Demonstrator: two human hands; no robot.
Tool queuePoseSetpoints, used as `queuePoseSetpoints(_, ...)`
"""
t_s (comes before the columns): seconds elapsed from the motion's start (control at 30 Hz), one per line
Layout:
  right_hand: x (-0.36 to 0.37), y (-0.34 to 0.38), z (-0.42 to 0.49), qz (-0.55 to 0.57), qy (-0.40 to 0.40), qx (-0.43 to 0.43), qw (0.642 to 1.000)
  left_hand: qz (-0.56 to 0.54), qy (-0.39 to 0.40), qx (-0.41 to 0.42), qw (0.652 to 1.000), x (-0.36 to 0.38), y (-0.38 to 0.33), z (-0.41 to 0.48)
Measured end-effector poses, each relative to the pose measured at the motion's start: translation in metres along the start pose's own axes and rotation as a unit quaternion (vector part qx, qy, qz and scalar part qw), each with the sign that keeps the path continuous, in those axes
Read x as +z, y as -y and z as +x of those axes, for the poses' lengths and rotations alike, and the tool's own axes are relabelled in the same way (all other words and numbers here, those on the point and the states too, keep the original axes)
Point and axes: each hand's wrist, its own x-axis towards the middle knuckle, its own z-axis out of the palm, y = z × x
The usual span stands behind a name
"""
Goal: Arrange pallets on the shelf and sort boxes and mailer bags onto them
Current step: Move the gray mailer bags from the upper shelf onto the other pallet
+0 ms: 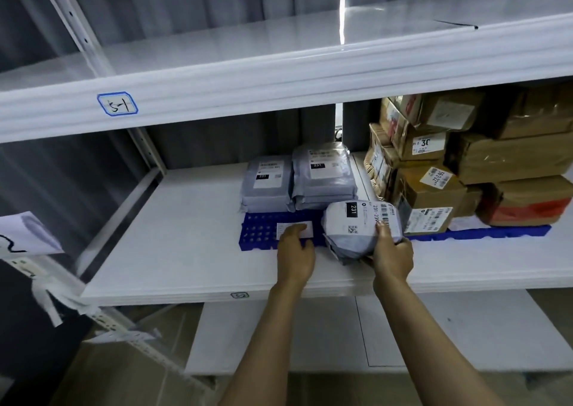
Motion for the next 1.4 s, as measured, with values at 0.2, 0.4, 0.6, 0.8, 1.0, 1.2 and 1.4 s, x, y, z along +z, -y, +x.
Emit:
queuePoseSetpoints(0.2,0.007,0.000,0.015,0.008,0.009,0.001,1.000,0.310,0.095,0.101,0.940,0.016,0.025,0.023)
queuePoseSetpoints(0.4,0.022,-0.001,0.017,-0.015,0.032,-0.021,0.999,0.397,0.097,0.093,0.908,0.009,0.040,0.033)
queuePoseSetpoints(0.6,0.042,-0.016,0.015,-0.083,0.054,-0.044,0.994,0.302,0.031,0.117,0.946,0.000,0.056,0.045)
queuePoseSetpoints(0.8,0.053,-0.018,0.013,-0.071,0.038,-0.040,0.996,0.018,-0.010,0.119,0.993,-0.001,0.042,0.035)
queuePoseSetpoints(1.0,0.053,-0.017,0.017,-0.099,0.036,-0.066,0.992,-0.091,0.084,0.107,0.987,0.003,0.030,0.032)
queuePoseSetpoints(1.2,0.042,-0.017,0.017,-0.079,0.095,-0.100,0.987,-0.045,0.068,0.121,0.989,-0.002,0.028,0.042)
queuePoseSetpoints(1.4,0.035,-0.017,0.023,-0.102,0.126,-0.133,0.978,-0.073,0.102,0.145,0.981,-0.003,0.024,0.055)
